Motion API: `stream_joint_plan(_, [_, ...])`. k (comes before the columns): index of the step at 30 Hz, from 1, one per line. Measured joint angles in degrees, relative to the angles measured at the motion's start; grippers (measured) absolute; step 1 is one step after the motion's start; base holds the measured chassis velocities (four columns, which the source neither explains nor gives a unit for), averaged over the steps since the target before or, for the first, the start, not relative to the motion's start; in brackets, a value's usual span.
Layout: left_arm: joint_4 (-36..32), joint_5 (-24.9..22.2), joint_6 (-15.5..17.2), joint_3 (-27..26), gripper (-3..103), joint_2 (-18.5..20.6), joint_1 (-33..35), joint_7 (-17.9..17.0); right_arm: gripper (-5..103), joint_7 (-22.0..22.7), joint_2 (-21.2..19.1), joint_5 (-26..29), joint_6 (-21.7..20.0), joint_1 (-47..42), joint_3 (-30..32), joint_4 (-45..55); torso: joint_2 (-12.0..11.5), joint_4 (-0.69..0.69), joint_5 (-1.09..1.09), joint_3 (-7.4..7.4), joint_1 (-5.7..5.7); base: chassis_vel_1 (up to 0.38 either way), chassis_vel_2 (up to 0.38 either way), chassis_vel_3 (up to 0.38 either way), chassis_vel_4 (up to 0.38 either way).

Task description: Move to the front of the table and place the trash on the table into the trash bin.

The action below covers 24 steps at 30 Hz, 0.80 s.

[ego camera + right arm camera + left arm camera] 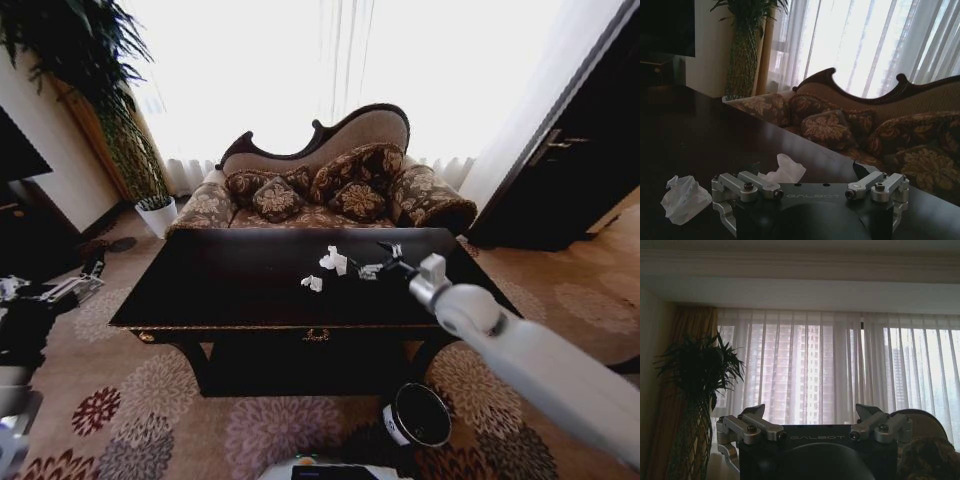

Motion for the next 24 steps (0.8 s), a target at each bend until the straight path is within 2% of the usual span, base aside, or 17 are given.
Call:
stream_joint_plan(6, [0.0, 0.0, 0.0, -0.7, 100, -0.2, 0.2, 0.0, 100, -0.2, 1.3, 2.4, -1.0, 8.4, -9.6, -3.7, 0.0, -0.01, 0.02, 0.00, 0.00, 0.000, 0.000, 0.000, 0.000])
stream_joint_plan(15, [0.6, 0.1, -0.1, -0.4, 100, -0.1, -0.2, 0.0, 100, 0.2, 3.8, 4.8, -1.4, 15.3, -16.8, -6.5, 0.0, -0.01, 0.00, 0.00, 0.00, 0.000, 0.000, 0.000, 0.000])
stream_joint_plan(24, [1.5, 0.3, -0.1, 0.0, 100, 0.4, -0.7, 0.0, 100, -1.4, 6.7, 8.1, -1.9, 20.7, -22.9, -10.2, 0.0, -0.01, 0.00, 0.00, 0.00, 0.000, 0.000, 0.000, 0.000])
